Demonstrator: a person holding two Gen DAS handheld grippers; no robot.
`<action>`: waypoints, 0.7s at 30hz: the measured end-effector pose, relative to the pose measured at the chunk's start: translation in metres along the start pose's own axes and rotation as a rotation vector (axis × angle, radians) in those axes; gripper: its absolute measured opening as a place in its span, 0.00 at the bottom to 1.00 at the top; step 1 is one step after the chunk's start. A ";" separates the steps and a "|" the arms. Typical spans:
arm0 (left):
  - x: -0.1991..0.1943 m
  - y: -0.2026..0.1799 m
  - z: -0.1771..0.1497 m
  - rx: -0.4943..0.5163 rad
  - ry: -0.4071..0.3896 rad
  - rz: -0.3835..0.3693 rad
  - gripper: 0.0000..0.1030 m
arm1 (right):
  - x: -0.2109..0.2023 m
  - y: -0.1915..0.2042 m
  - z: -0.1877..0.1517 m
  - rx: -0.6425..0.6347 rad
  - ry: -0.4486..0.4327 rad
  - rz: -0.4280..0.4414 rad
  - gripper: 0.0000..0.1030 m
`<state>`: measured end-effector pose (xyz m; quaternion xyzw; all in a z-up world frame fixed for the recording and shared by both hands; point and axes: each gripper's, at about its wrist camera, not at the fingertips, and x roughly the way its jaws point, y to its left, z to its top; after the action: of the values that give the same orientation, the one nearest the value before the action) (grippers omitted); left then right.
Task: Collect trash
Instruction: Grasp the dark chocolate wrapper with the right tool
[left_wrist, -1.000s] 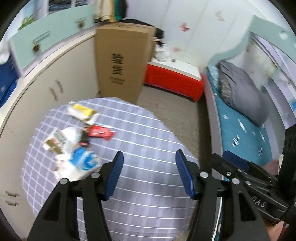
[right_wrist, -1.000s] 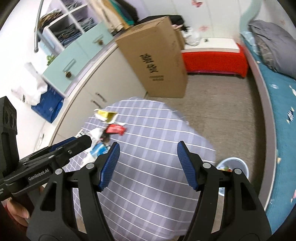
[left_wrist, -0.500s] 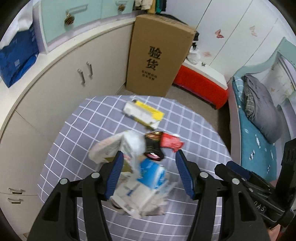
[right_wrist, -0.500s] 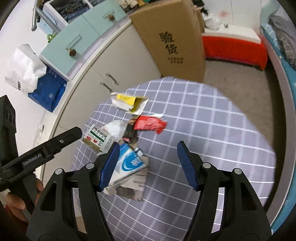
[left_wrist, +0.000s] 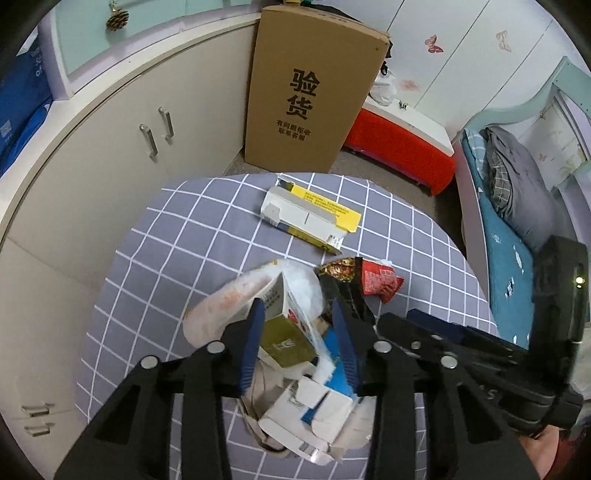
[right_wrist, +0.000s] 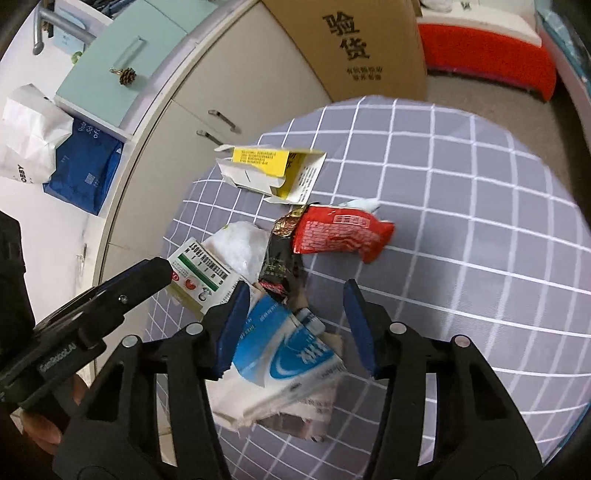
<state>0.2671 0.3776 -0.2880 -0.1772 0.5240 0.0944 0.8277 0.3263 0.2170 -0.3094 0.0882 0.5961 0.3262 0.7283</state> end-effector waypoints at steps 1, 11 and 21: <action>0.002 0.000 0.001 0.005 0.002 0.006 0.36 | 0.005 0.000 0.001 0.005 0.007 0.008 0.51; 0.012 0.009 0.002 -0.018 0.024 0.029 0.36 | 0.042 -0.003 0.012 0.043 0.053 0.066 0.34; 0.011 -0.001 0.004 -0.005 0.006 0.030 0.08 | 0.035 -0.004 0.012 0.048 0.058 0.148 0.24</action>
<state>0.2754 0.3781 -0.2960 -0.1715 0.5288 0.1076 0.8242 0.3419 0.2374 -0.3368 0.1400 0.6165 0.3671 0.6823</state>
